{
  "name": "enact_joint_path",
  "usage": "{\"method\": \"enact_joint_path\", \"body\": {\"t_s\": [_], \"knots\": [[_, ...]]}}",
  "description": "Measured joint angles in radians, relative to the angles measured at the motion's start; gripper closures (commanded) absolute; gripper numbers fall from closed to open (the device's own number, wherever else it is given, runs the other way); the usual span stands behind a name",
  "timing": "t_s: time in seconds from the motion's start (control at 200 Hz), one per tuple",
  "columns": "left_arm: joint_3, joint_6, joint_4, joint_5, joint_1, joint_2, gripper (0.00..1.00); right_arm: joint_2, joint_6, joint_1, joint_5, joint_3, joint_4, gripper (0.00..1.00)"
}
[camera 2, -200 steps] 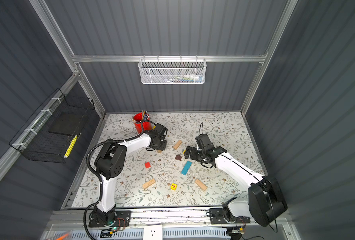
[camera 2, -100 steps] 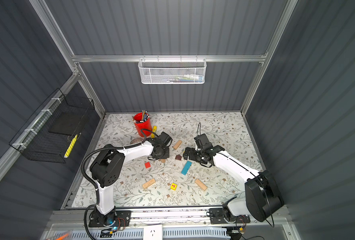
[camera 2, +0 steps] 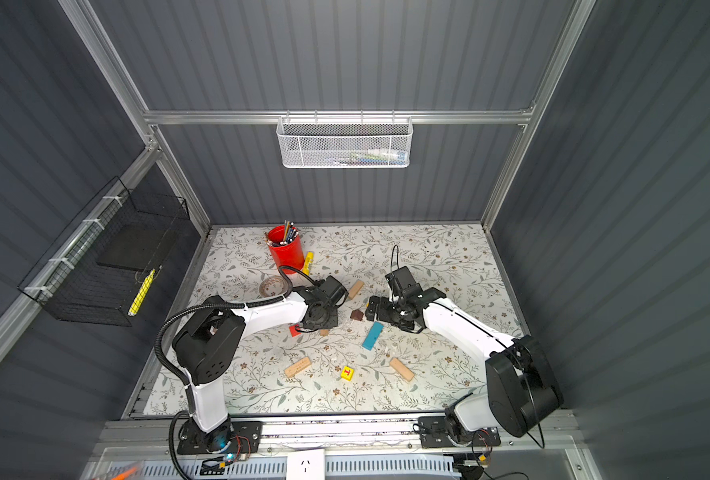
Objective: Build the wood block tower
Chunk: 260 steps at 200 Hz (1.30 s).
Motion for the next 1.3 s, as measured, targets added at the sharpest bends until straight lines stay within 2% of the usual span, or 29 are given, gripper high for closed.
{"method": "enact_joint_path", "body": {"t_s": [0.195, 0.37, 0.665, 0.861, 1.056, 1.191, 1.301], "knots": [[-0.009, 0.000, 0.018, 0.009, -0.001, -0.008, 0.55, 0.032, 0.024, 0.009, 0.020, 0.043, -0.021, 0.01], [-0.050, 0.004, 0.003, 0.020, -0.001, -0.051, 0.50, 0.034, 0.047, 0.021, 0.051, 0.082, -0.042, 0.01], [-0.112, 0.058, -0.002, -0.029, 0.005, -0.248, 0.35, 0.152, 0.081, 0.028, 0.114, 0.219, -0.093, 0.04], [-0.145, 0.111, 0.048, -0.040, 0.029, -0.296, 0.24, 0.248, 0.103, 0.037, 0.159, 0.317, -0.101, 0.06], [-0.191, 0.155, 0.095, -0.025, 0.087, -0.329, 0.13, 0.363, 0.125, 0.045, 0.198, 0.416, -0.102, 0.15], [-0.198, 0.181, 0.121, 0.000, 0.124, -0.360, 0.01, 0.419, 0.147, 0.055, 0.227, 0.463, -0.105, 0.22], [-0.200, 0.197, 0.134, 0.006, 0.139, -0.375, 0.00, 0.467, 0.163, 0.069, 0.258, 0.510, -0.108, 0.25]]}}
